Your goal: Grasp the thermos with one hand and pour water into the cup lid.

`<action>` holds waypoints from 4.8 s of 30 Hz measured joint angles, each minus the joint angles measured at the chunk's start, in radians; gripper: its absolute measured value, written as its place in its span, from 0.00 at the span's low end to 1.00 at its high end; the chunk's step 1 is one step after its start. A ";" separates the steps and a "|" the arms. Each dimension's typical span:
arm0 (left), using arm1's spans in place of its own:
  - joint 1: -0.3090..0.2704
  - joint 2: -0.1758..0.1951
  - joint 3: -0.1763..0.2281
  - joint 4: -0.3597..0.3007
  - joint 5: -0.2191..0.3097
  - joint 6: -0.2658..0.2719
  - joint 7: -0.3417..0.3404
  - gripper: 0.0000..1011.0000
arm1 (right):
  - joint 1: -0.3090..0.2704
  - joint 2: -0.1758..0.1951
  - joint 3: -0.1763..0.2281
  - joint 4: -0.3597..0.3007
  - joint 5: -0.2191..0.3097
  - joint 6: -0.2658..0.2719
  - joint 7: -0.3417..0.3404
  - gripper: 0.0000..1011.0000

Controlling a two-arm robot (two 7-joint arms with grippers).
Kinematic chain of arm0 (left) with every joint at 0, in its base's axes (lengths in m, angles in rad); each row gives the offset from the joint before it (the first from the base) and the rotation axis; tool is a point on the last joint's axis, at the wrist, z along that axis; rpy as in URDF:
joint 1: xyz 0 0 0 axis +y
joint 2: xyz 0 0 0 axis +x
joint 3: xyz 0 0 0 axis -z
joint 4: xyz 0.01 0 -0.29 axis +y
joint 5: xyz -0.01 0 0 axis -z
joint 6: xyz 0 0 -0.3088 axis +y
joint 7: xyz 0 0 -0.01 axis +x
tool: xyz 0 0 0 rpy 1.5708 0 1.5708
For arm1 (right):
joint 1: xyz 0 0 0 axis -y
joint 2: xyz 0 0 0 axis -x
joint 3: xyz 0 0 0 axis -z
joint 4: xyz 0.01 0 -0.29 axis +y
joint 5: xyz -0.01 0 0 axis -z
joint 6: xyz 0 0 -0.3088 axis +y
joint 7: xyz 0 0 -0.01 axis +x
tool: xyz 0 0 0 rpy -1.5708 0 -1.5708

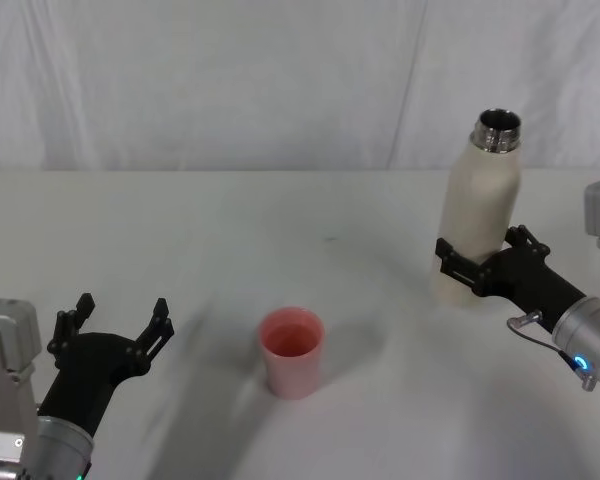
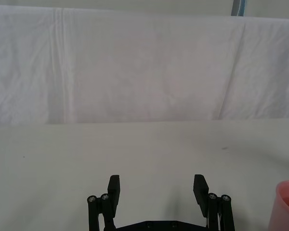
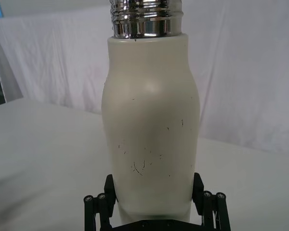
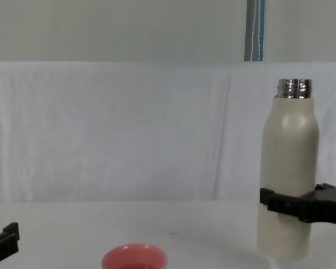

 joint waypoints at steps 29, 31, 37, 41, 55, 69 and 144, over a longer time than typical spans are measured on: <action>0.000 0.000 0.000 0.000 0.000 0.000 0.000 0.99 | 0.047 -0.037 -0.031 0.106 -0.030 -0.037 -0.017 0.94; 0.000 0.000 0.000 0.000 0.000 0.000 0.000 0.99 | 0.048 -0.038 -0.031 0.110 -0.031 -0.039 -0.017 0.94; 0.000 0.000 0.000 0.000 0.000 0.000 0.000 0.99 | 0.056 -0.048 -0.034 0.130 -0.044 -0.048 -0.020 0.94; 0.000 0.000 0.000 0.000 0.000 0.000 0.000 0.99 | 0.059 -0.053 -0.036 0.138 -0.050 -0.050 -0.022 0.94; 0.000 0.000 0.000 0.000 0.000 0.000 0.000 0.99 | 0.062 -0.061 -0.037 0.150 -0.069 -0.050 -0.024 0.94; 0.000 0.000 0.000 0.000 0.000 0.000 0.000 0.99 | 0.063 -0.064 -0.034 0.150 -0.073 -0.045 -0.024 0.94; 0.000 0.000 0.000 0.000 0.000 0.000 0.000 0.99 | -0.096 -0.002 0.002 -0.028 -0.068 -0.024 -0.036 0.99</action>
